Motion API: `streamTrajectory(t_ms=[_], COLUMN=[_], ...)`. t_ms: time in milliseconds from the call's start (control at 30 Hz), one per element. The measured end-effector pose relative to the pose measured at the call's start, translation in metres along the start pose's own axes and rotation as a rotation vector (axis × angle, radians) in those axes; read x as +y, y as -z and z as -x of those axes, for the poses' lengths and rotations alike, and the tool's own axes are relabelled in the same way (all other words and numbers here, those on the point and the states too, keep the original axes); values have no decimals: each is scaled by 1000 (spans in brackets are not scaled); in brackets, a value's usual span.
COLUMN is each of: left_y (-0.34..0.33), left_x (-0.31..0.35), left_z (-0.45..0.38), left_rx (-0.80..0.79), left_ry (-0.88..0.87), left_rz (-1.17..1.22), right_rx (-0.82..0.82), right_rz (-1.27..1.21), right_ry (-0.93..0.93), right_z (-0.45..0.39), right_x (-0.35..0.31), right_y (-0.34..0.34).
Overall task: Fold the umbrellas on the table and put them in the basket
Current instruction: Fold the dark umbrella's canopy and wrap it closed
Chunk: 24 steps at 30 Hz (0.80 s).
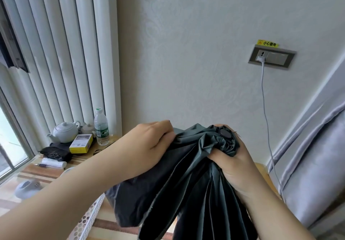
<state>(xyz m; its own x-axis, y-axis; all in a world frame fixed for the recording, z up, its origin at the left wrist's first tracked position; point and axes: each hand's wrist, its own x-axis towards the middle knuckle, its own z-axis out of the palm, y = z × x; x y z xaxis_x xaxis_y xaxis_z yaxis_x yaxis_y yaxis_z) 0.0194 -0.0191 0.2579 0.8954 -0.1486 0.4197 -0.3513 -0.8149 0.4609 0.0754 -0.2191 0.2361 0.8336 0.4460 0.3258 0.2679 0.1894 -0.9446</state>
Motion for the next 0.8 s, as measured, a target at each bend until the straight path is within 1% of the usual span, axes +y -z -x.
streamTrajectory(t_ms=[100, 167, 233, 467, 533, 633, 667, 767, 800], left_y=[-1, -2, -3, -10, -8, -1, 1, 2, 1], left_x=[9, 12, 14, 12, 15, 19, 19, 18, 16], left_z=[2, 2, 3, 4, 6, 6, 6, 4, 4], left_rx=[37, 78, 76, 56, 21, -42, -51, -91, -116], left_ry=[62, 43, 44, -109, -50, 102, 134, 133, 125], left_rz=[15, 38, 32, -13, 83, 379, 428, 403, 443], right_rx=[7, 6, -4, 6, 6, -20, -37, -62, -62], right_rz=[44, 85, 97, 92, 86, 121, 146, 178, 166], right_ry=[-20, -28, -25, -27, -27, -12, -6, 6, 2], right_z=[1, 1, 1, 3, 3, 4, 4, 5, 6], right_x=[-2, -2, -2, 0, -1, -2, -1, 1, 2], right_y=[-2, -4, -5, -2, -2, -2, -3, -5, -5])
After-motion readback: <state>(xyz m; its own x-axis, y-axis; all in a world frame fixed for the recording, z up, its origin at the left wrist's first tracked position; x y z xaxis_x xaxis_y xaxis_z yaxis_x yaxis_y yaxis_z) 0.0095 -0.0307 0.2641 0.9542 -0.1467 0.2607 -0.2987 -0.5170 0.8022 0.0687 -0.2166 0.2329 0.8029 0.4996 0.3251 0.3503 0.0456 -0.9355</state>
